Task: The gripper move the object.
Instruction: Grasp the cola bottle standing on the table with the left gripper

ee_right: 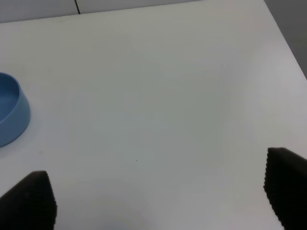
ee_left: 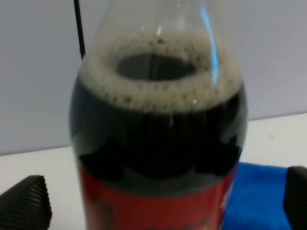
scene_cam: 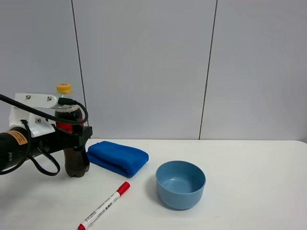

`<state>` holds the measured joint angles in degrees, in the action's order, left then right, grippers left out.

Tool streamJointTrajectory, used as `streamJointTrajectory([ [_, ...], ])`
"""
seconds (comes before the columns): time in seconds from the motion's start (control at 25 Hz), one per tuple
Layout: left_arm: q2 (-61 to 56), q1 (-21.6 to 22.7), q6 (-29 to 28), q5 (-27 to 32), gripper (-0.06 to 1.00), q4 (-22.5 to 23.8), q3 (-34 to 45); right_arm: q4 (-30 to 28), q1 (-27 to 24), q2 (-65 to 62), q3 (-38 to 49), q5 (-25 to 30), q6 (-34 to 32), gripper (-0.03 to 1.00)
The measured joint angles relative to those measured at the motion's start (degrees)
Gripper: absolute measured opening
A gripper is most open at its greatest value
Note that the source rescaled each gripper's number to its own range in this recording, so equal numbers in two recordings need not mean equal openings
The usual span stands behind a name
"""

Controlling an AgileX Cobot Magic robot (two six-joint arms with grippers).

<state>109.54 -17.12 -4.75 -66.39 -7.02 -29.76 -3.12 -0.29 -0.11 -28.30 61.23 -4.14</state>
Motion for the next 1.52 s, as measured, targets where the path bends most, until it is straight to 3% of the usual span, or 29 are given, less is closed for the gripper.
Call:
streamJointTrajectory([
  [0.96, 5.84, 0.0, 0.0, 0.7, 0.99, 0.18, -7.81, 0.0, 0.0, 0.0, 0.0, 0.0, 0.0, 1.0],
  [1.04, 5.84, 0.0, 0.0, 0.7, 0.85, 0.18, -7.81, 0.0, 0.0, 0.0, 0.0, 0.0, 0.0, 1.0],
  [1.12, 5.89, 0.0, 0.0, 0.7, 0.63, 0.18, -7.81, 0.0, 0.0, 0.0, 0.0, 0.0, 0.0, 1.0],
  [1.28, 5.9, 0.11, 0.29, 0.58, 0.07, -0.17, -7.81, 0.0, 0.0, 0.0, 0.0, 0.0, 0.0, 1.0],
  [1.52, 5.9, 0.11, 0.46, 0.66, 0.03, -0.1, -7.81, 0.0, 0.0, 0.0, 0.0, 0.0, 0.0, 1.0],
])
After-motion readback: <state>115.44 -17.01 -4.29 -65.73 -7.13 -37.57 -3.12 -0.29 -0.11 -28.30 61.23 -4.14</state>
